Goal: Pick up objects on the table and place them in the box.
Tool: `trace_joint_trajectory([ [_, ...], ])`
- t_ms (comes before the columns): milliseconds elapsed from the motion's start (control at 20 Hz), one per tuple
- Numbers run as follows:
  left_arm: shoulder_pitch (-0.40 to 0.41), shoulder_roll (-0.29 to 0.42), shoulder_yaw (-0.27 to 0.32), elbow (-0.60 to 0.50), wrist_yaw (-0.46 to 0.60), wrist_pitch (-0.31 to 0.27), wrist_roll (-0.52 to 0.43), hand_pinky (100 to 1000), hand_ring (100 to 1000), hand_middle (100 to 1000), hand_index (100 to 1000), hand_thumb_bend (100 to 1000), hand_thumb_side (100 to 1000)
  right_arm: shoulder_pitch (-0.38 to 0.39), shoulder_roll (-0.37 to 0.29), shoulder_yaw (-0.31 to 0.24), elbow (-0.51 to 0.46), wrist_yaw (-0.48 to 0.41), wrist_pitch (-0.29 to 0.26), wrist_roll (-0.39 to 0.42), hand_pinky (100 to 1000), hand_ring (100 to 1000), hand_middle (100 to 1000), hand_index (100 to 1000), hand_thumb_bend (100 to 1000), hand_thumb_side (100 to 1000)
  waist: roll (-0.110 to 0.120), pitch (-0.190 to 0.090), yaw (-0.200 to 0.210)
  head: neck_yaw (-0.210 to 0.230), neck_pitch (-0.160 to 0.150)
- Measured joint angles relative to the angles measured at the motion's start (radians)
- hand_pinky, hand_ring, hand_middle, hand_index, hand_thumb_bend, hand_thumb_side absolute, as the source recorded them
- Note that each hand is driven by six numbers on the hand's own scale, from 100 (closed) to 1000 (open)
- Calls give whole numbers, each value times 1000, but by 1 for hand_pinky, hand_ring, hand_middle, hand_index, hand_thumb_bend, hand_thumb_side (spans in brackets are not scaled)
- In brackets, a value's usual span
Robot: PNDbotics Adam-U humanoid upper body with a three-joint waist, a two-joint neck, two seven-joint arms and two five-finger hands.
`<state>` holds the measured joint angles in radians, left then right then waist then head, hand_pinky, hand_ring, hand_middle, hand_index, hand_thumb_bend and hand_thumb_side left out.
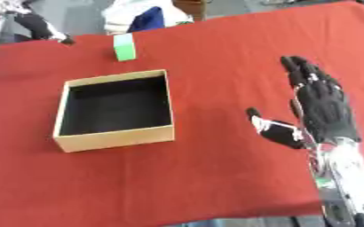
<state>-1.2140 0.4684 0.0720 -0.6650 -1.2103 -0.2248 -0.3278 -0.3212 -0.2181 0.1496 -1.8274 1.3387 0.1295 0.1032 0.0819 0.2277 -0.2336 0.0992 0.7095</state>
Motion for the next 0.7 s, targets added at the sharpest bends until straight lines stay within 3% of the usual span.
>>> trace_joint_trajectory([
  [300, 1, -19, -12, -13, 33, -16, 21, 819, 823, 788, 877, 576, 384, -11, 0, 5, -4, -6, -7, -3, 759, 872, 902, 1000, 466, 538, 11, 19, -20, 10, -17],
  [700, 7, -22, -14, -15, 50, -20, 43, 818, 825, 791, 877, 587, 419, -23, 1, 6, -10, -17, -10, -6, 757, 872, 901, 1000, 459, 546, 20, 51, -50, 22, -37],
])
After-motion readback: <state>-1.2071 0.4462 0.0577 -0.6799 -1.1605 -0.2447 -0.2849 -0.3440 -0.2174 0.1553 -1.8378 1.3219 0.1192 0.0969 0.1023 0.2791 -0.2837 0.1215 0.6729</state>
